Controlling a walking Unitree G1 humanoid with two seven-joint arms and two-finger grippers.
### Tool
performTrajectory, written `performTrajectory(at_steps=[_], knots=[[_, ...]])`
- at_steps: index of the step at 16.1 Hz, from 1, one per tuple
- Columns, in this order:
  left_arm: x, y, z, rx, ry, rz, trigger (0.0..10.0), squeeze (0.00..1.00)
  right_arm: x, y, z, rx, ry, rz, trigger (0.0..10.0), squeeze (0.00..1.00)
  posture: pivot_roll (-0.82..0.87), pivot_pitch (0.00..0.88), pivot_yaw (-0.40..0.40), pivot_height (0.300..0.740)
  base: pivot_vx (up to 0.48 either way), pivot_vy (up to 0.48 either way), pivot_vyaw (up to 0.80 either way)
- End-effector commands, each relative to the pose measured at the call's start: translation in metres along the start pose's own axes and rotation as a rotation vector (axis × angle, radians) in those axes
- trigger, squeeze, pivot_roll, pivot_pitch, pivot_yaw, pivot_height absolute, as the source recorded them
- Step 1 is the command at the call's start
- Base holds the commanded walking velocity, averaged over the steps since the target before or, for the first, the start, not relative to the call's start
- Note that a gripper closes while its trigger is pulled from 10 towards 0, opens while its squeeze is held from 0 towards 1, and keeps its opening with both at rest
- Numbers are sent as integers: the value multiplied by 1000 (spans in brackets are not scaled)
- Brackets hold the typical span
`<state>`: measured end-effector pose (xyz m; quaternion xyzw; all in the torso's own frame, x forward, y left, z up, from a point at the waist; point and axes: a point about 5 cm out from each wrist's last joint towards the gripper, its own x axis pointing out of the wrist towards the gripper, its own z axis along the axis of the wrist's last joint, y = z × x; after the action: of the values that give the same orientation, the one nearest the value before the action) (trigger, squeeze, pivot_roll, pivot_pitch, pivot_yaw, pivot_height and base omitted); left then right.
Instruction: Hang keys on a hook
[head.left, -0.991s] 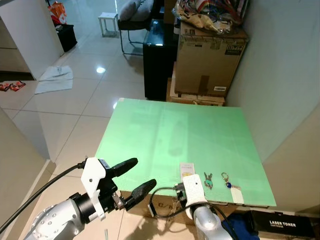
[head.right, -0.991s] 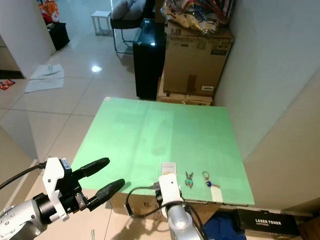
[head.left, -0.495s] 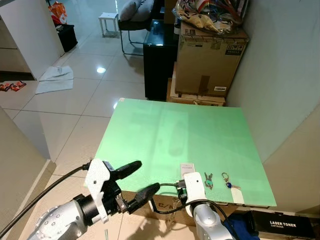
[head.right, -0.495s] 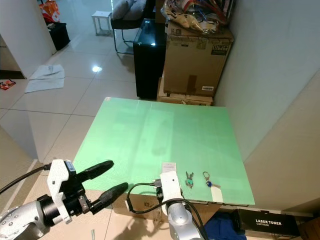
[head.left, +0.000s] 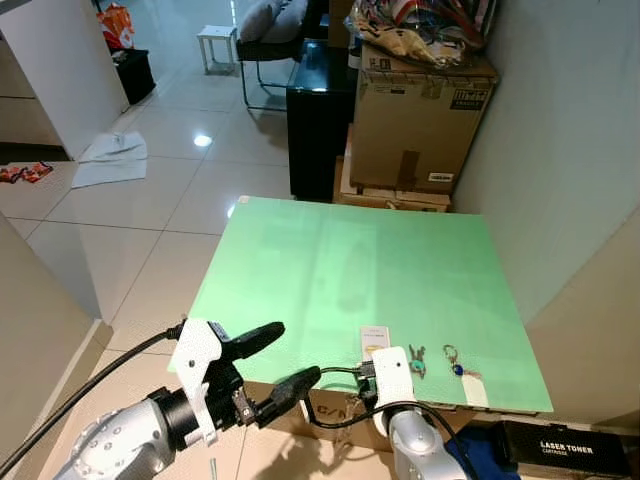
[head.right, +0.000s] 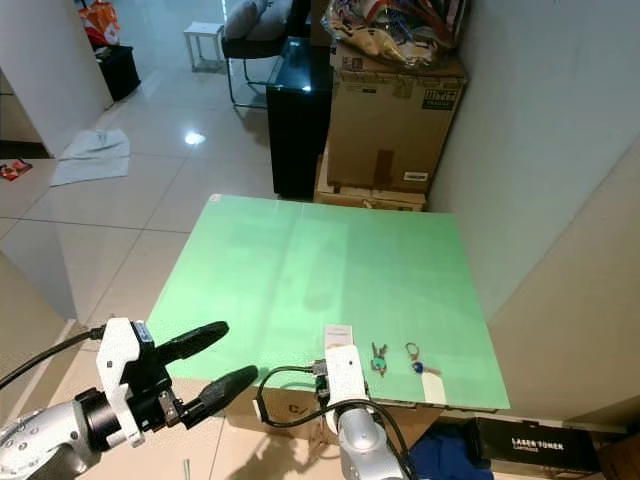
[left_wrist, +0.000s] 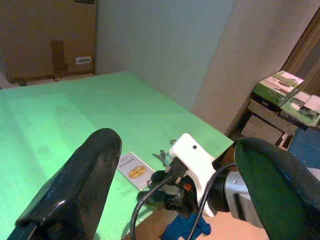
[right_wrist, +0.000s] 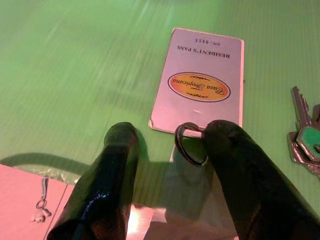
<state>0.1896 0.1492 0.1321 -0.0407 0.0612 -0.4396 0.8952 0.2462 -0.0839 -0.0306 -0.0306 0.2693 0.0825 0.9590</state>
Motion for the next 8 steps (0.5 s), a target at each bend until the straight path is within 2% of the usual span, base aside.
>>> performTrajectory(at_steps=[1, 6, 7, 8], knots=[[1, 0, -1, -2, 13, -5, 10000, 0, 0, 18, -2, 40, 26, 29, 10000, 0, 67, 110, 20, 732, 0, 0, 0], [2, -1, 0, -8, 11, -2, 10000, 0, 1, 18, -4, 55, 55, 36, 10000, 0, 69, 114, 19, 732, 0, 0, 0], [2, -1, -1, -11, 11, -1, 10000, 0, 1, 17, -4, 54, 58, 36, 0, 0, 68, 115, 19, 732, 0, 0, 0], [2, -2, -1, -12, 11, -1, 10000, 0, 1, 15, -4, 52, 62, 34, 0, 0, 67, 115, 19, 732, 0, 0, 0]])
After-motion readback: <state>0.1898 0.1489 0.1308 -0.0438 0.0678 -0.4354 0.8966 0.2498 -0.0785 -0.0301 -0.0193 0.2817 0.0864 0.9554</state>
